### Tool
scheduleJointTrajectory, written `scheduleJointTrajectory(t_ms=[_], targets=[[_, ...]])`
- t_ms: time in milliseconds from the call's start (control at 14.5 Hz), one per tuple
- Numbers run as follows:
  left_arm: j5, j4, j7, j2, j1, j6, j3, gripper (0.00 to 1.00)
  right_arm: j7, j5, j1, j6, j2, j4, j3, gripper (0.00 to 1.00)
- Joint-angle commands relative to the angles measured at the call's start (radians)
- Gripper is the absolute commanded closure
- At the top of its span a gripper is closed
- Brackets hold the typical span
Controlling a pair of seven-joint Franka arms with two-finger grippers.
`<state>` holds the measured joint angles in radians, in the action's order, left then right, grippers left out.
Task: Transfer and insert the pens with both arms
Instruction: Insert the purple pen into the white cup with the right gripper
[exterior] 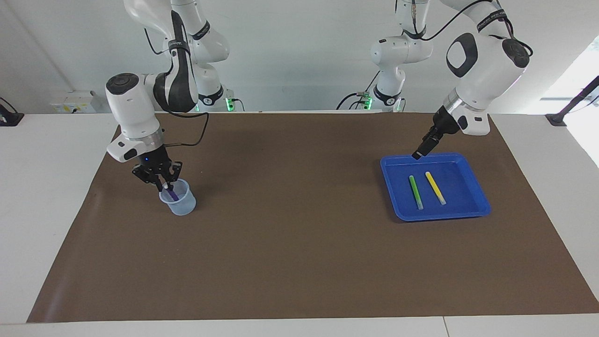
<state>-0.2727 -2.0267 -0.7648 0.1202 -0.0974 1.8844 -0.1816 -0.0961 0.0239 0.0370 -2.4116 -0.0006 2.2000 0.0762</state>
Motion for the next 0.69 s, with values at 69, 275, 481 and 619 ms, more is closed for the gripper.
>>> scheduleJointTrajectory(t_ms=[69,275,481,619], targets=[[0.024,-0.007,0.217,0.007,-0.034,-0.021,-0.001,0.00,0.029,-0.015,-0.003,0.011,-0.004,-0.029,-0.001,0.00],[0.046,-0.021,0.453,-0.023,-0.088,-0.005,0.001,0.00,0.033,-0.015,-0.003,0.162,-0.007,-0.144,-0.003,0.00],[0.121,-0.059,0.639,-0.072,-0.123,0.091,-0.001,0.00,0.094,-0.015,-0.003,0.335,0.008,-0.293,-0.006,0.00],[0.188,-0.105,0.668,-0.095,-0.124,0.177,-0.001,0.00,0.117,-0.013,-0.003,0.454,0.037,-0.405,-0.007,0.00]])
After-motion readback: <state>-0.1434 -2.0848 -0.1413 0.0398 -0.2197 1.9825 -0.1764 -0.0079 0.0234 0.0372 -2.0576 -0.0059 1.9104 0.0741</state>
